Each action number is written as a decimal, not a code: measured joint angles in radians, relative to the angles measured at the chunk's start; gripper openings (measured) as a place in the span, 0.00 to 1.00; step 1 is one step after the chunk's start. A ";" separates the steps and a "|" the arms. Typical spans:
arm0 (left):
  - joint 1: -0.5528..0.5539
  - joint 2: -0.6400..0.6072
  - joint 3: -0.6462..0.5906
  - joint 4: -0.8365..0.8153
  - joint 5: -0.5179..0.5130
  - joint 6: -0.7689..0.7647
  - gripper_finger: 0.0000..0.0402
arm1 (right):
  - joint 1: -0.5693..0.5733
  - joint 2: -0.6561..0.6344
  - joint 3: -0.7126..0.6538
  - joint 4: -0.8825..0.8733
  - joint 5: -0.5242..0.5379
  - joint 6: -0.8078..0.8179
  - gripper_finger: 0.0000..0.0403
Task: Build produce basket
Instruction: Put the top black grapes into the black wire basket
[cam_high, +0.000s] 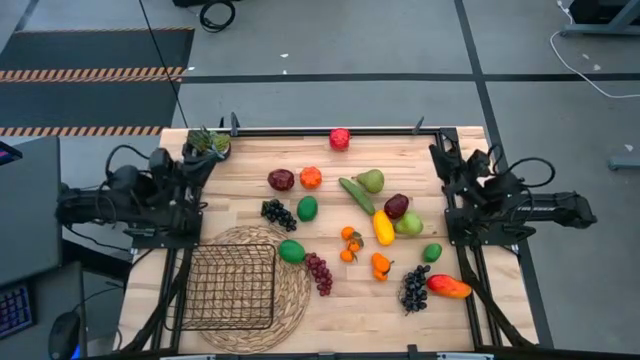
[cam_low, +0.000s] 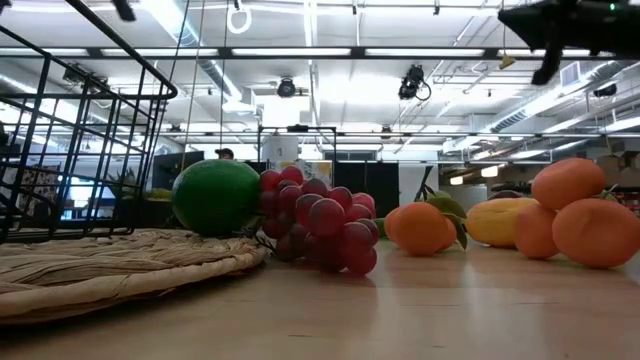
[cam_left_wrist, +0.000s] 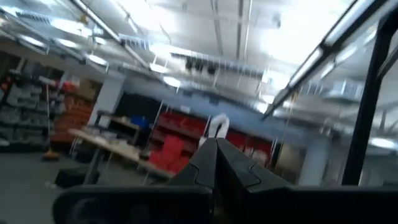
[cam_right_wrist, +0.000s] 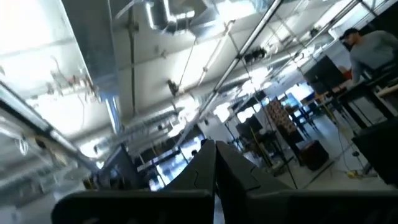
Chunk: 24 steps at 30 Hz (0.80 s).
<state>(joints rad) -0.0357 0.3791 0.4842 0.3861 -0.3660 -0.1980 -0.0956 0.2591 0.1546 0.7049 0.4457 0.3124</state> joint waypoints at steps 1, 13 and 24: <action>0.000 0.035 0.035 -0.038 0.000 -0.004 0.04 | 0.000 0.020 0.037 -0.044 -0.004 -0.002 0.04; 0.010 0.493 0.620 -0.426 0.033 0.054 0.05 | -0.047 0.447 0.737 -0.534 -0.123 -0.187 0.04; 0.141 0.780 1.188 -1.103 0.030 -0.045 0.07 | -0.098 0.817 1.276 -1.038 -0.134 -0.006 0.04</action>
<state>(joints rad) 0.1055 1.1586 1.6722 -0.7167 -0.3358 -0.2429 -0.1940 1.0764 1.4302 -0.3334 0.3115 0.3069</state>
